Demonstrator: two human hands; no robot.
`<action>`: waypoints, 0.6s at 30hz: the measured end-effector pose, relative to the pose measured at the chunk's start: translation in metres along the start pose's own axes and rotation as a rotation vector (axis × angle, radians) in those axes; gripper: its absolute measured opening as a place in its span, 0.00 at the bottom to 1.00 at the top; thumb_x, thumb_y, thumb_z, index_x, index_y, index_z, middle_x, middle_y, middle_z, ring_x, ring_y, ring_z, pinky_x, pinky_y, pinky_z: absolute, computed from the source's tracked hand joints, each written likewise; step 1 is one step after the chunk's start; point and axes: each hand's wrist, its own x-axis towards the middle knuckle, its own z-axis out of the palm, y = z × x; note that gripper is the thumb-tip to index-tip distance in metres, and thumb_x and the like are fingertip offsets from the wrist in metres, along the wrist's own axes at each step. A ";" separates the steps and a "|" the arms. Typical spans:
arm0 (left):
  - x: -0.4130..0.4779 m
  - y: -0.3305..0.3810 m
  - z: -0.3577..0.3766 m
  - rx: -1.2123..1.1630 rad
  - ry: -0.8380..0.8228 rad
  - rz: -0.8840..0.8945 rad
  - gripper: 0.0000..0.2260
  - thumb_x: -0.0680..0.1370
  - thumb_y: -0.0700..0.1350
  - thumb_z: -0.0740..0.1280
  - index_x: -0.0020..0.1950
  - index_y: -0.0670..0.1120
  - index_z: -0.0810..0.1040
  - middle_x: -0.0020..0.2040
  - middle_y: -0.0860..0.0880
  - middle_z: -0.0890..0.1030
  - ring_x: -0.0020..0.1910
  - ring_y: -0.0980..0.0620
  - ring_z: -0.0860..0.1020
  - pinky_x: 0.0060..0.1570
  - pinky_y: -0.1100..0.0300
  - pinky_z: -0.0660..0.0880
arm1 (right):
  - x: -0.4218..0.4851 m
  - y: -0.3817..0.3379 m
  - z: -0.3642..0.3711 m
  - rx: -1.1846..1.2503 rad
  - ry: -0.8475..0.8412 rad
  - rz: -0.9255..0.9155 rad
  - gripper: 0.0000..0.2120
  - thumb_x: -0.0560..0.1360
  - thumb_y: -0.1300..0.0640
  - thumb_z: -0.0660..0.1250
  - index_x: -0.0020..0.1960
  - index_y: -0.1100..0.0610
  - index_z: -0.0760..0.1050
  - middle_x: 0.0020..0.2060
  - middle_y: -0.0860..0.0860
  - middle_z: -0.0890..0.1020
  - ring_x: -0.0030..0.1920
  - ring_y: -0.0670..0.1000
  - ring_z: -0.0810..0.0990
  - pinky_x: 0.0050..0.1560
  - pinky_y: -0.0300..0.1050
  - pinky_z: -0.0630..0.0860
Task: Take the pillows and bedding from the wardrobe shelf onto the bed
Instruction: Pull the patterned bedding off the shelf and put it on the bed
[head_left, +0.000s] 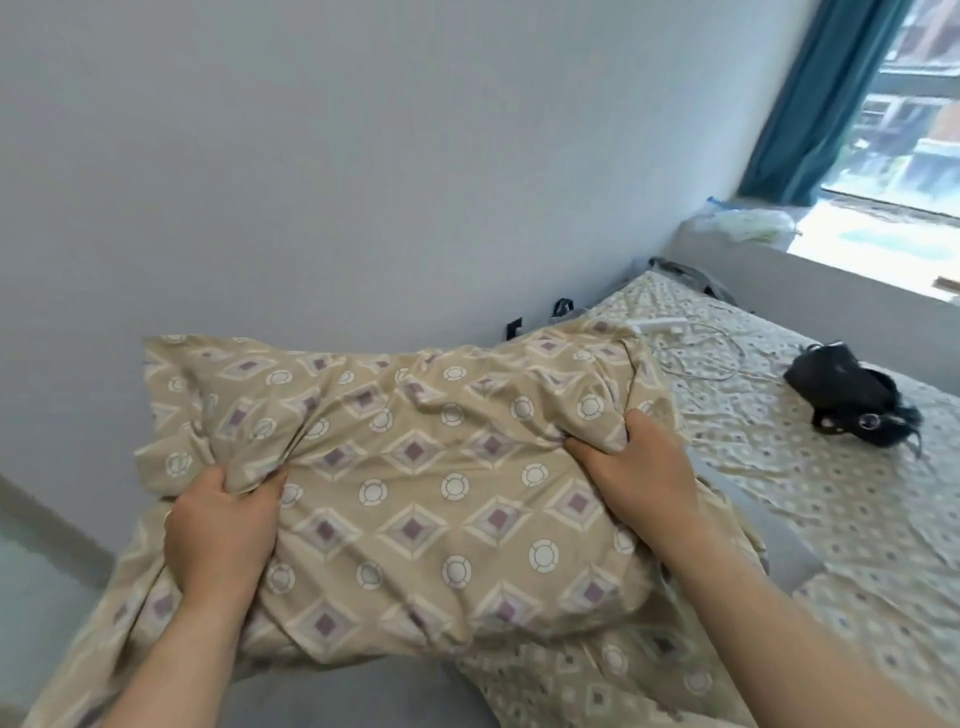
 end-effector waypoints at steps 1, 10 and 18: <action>0.005 0.007 0.016 -0.017 -0.035 0.020 0.16 0.69 0.57 0.70 0.38 0.44 0.75 0.40 0.37 0.80 0.40 0.35 0.77 0.40 0.47 0.74 | 0.002 0.008 -0.004 -0.014 0.030 0.033 0.23 0.61 0.26 0.65 0.36 0.45 0.66 0.32 0.41 0.74 0.34 0.44 0.73 0.29 0.42 0.64; -0.047 0.098 0.158 -0.172 -0.408 0.225 0.15 0.66 0.60 0.66 0.34 0.49 0.73 0.34 0.45 0.76 0.35 0.41 0.73 0.36 0.51 0.69 | -0.045 0.118 -0.105 -0.169 0.311 0.335 0.22 0.61 0.27 0.67 0.34 0.44 0.67 0.32 0.39 0.74 0.34 0.41 0.71 0.29 0.41 0.64; -0.200 0.186 0.231 -0.216 -0.669 0.383 0.14 0.70 0.58 0.69 0.34 0.49 0.73 0.32 0.50 0.76 0.33 0.43 0.73 0.34 0.51 0.71 | -0.144 0.239 -0.218 -0.193 0.494 0.615 0.24 0.60 0.27 0.68 0.34 0.47 0.69 0.29 0.42 0.76 0.32 0.43 0.75 0.29 0.43 0.68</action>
